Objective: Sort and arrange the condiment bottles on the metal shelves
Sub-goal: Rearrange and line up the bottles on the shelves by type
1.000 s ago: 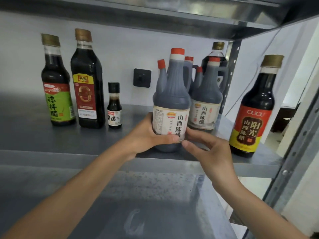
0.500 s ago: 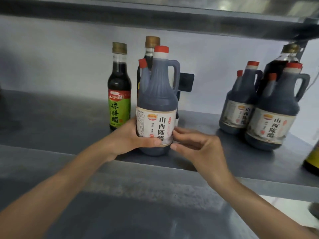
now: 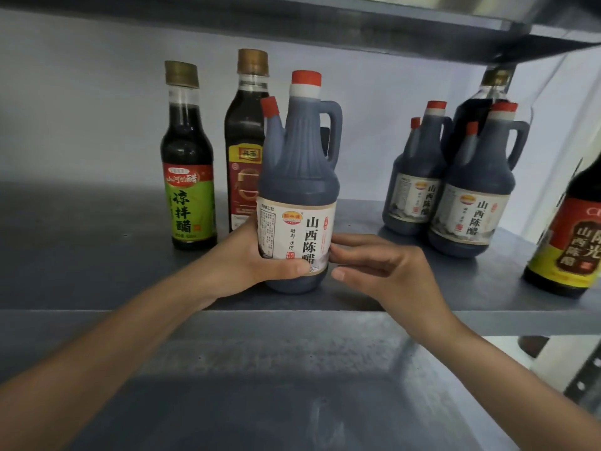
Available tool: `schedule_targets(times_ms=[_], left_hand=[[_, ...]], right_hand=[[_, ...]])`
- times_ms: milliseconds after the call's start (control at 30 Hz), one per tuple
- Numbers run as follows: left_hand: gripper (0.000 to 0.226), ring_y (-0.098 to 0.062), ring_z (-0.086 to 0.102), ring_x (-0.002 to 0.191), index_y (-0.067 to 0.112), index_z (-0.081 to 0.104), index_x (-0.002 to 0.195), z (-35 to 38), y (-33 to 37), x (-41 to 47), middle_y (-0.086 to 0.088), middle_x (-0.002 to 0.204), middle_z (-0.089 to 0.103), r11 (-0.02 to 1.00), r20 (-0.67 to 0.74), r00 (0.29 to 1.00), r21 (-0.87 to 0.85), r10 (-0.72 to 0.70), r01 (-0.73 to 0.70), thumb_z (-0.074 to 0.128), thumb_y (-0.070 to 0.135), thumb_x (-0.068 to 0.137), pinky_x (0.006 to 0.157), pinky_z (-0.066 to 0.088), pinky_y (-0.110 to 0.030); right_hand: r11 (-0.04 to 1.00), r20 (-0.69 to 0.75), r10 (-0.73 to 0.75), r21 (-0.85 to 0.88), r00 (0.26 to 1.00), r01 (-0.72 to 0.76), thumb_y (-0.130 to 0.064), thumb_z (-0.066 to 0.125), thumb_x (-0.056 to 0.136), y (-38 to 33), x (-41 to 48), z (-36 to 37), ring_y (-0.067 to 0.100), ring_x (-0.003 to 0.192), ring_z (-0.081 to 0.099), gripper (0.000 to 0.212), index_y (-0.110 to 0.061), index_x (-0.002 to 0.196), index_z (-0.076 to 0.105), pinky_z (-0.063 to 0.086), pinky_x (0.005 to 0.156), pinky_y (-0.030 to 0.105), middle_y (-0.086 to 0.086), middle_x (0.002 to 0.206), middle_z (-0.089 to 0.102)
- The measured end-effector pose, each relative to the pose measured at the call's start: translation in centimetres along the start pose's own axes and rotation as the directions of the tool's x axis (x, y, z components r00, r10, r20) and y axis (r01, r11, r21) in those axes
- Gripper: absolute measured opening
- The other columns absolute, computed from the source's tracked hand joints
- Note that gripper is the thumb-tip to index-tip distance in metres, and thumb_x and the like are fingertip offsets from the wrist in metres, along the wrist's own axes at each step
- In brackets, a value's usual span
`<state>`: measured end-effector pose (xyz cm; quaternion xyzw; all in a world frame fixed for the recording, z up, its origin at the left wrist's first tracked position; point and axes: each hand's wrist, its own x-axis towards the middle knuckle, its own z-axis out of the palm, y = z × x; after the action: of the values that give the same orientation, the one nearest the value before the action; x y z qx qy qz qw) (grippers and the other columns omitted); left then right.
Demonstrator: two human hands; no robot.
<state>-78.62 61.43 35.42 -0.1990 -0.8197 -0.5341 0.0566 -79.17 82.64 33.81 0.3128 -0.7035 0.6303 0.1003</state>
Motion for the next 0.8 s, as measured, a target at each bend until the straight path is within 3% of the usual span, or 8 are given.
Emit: schedule_targets(times_ms=[100, 233, 300, 400, 500, 600, 667, 800], left_hand=[[0.087, 0.004, 0.055, 0.115, 0.029, 0.045, 0.135, 1.7, 0.5, 1.1, 0.020, 0.124, 0.061, 1.000, 0.015, 1.000, 0.007, 0.018, -0.018, 0.082, 0.044, 0.058, 0.096, 0.045, -0.021], [0.072, 0.004, 0.057, 0.113, 0.029, 0.051, 0.130, 4.7, 1.5, 3.0, 0.018, 0.121, 0.064, 0.999, 0.036, 0.998, -0.024, 0.047, -0.046, 0.083, 0.030, 0.065, 0.094, 0.047, -0.017], [0.069, 0.004, 0.057, 0.112, 0.030, 0.052, 0.128, 6.2, 1.9, 4.0, 0.017, 0.120, 0.064, 0.998, 0.032, 0.998, -0.033, 0.055, -0.054, 0.079, 0.029, 0.065, 0.092, 0.047, -0.015], [0.067, 0.004, 0.058, 0.112, 0.028, 0.052, 0.128, 8.0, 2.3, 5.5, 0.015, 0.121, 0.064, 0.998, 0.026, 0.998, -0.035, 0.058, -0.057, 0.080, 0.027, 0.067, 0.091, 0.047, -0.015], [0.061, 0.005, 0.058, 0.109, 0.029, 0.053, 0.125, 9.4, 2.3, 6.8, 0.016, 0.119, 0.064, 0.998, 0.019, 0.999, -0.040, 0.050, -0.050, 0.080, 0.018, 0.072, 0.086, 0.047, -0.009], [0.061, 0.005, 0.058, 0.110, 0.030, 0.052, 0.124, 10.2, 2.2, 7.6, 0.015, 0.120, 0.064, 0.998, 0.003, 0.999, -0.038, 0.041, -0.041, 0.080, 0.018, 0.071, 0.090, 0.047, -0.012], [0.067, 0.004, 0.058, 0.112, 0.025, 0.050, 0.129, 10.3, 2.2, 7.8, 0.014, 0.122, 0.063, 0.999, 0.002, 1.000, -0.034, 0.031, -0.031, 0.080, 0.020, 0.070, 0.092, 0.046, -0.016], [0.074, 0.003, 0.057, 0.113, 0.023, 0.047, 0.133, 10.3, 2.2, 7.9, 0.013, 0.124, 0.062, 0.999, 0.007, 1.000, -0.027, 0.030, -0.029, 0.081, 0.025, 0.067, 0.092, 0.046, -0.014]], right_hand=[[1.000, -0.023, 0.016, 0.000, 1.000, -0.016, 0.007, 0.072, 0.071, 0.1, -0.4, -1.9, 0.013, 0.100, 0.068, 0.029, 0.000, 0.099, 0.072, 0.052, 0.087, 0.021, 0.003, 0.110, 0.070], [0.999, -0.077, 0.043, -0.021, 0.996, -0.045, 0.006, 0.072, 0.071, 0.2, -0.9, -4.9, 0.006, 0.098, 0.067, 0.030, -0.003, 0.100, 0.072, 0.051, 0.083, 0.016, 0.000, 0.108, 0.070], [0.993, -0.122, 0.032, -0.110, 0.992, -0.045, 0.001, 0.073, 0.073, 0.6, -1.1, -6.5, 0.002, 0.098, 0.066, 0.027, -0.011, 0.097, 0.073, 0.051, 0.084, 0.017, -0.002, 0.108, 0.070], [0.942, -0.268, -0.056, -0.334, 0.962, -0.038, -0.013, 0.075, 0.076, 1.7, -1.0, -8.8, -0.002, 0.112, 0.055, 0.026, -0.022, 0.100, 0.071, 0.043, 0.099, 0.018, -0.010, 0.119, 0.062], [0.845, -0.385, -0.141, -0.527, 0.912, -0.092, -0.021, 0.076, 0.076, 2.4, -0.4, -11.0, 0.005, 0.134, 0.030, 0.057, -0.026, 0.128, 0.053, 0.026, 0.109, 0.016, -0.007, 0.144, 0.036], [0.843, -0.450, -0.127, -0.518, 0.884, -0.143, -0.019, 0.081, 0.071, 2.8, 0.8, -12.3, 0.014, 0.143, 0.009, 0.093, -0.020, 0.145, 0.024, 0.016, 0.116, 0.026, 0.004, 0.154, 0.011], [0.867, -0.498, -0.126, -0.476, 0.858, -0.149, -0.016, 0.084, 0.066, 3.3, 2.1, -12.8, 0.017, 0.143, 0.007, 0.110, -0.018, 0.148, 0.011, 0.014, 0.117, 0.028, 0.008, 0.153, 0.007], [0.884, -0.588, -0.018, -0.388, 0.809, -0.262, -0.018, 0.089, 0.056, 4.9, 4.8, -14.0, 0.022, 0.138, 0.023, 0.123, -0.023, 0.147, 0.005, 0.026, 0.115, 0.045, 0.006, 0.148, 0.022]])
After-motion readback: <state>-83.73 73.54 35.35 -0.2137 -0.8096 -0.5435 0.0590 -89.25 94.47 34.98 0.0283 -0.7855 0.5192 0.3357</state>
